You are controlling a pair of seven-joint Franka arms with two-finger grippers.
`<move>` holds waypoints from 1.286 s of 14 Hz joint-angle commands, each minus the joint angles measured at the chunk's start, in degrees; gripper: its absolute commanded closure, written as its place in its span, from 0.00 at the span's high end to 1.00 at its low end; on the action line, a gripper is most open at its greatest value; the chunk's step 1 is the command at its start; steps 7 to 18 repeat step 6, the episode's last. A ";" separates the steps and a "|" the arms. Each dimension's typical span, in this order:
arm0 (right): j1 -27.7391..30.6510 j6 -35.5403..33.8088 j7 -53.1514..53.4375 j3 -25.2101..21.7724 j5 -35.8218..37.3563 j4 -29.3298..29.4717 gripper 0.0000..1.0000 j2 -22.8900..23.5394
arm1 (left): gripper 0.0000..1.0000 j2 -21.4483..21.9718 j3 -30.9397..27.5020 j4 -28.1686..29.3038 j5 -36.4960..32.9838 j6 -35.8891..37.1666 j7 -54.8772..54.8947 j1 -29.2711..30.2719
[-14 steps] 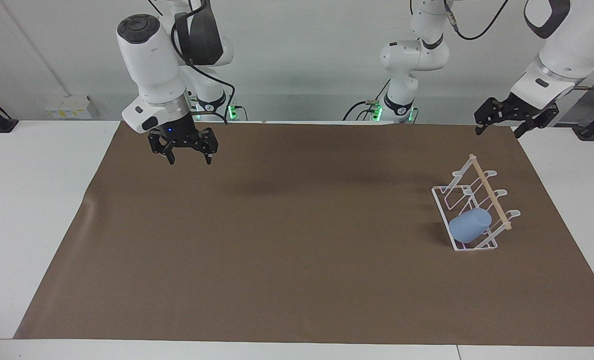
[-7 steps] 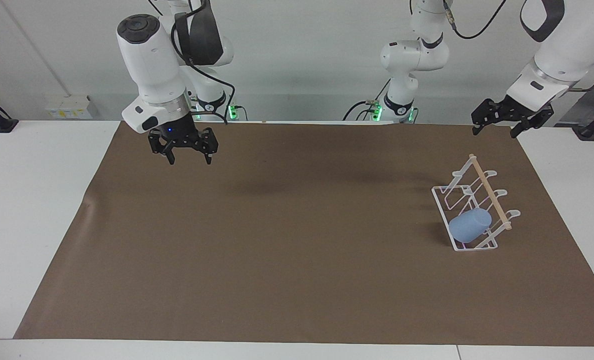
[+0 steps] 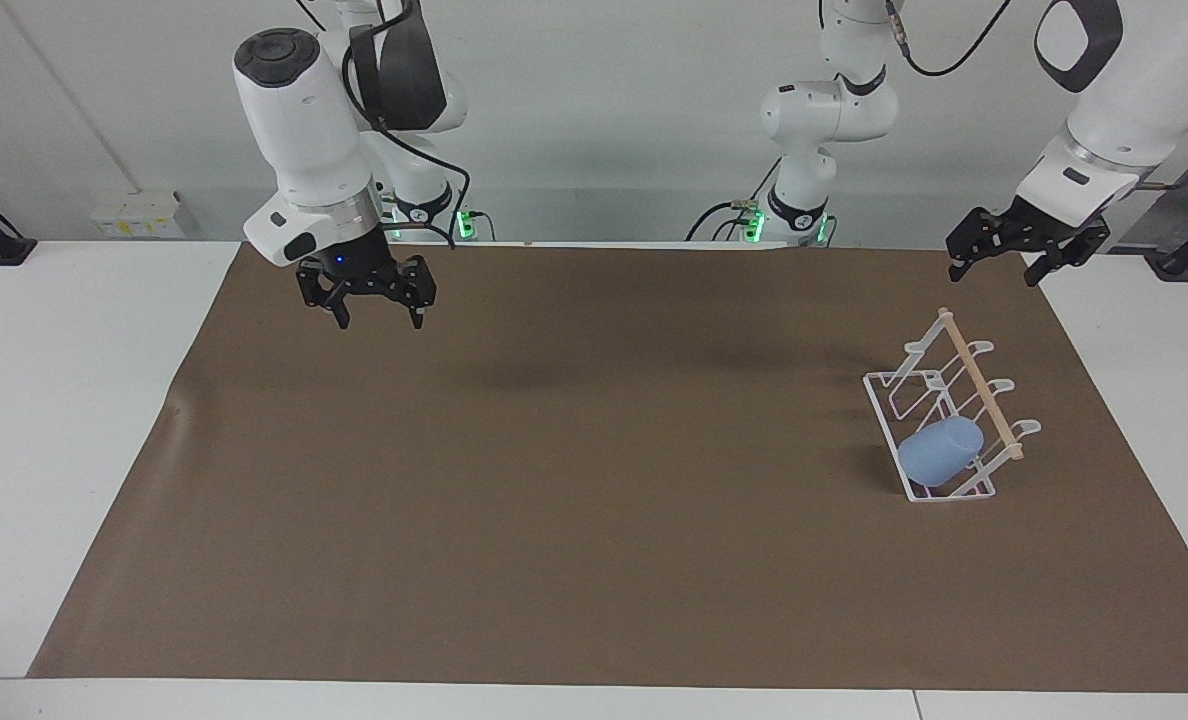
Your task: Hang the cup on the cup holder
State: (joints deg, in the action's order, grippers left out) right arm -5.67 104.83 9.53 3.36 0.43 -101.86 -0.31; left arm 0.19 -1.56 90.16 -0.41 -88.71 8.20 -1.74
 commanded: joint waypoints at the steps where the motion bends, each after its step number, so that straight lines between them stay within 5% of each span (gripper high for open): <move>1: 0.40 1.08 0.05 0.33 0.28 -0.62 1.00 -0.75 | 1.00 1.56 0.24 1.77 1.20 -1.38 -0.21 0.69; 18: 0.39 1.08 0.05 0.33 0.19 -0.62 1.00 -0.75 | 1.00 1.56 0.33 1.77 1.20 -1.38 -0.56 0.78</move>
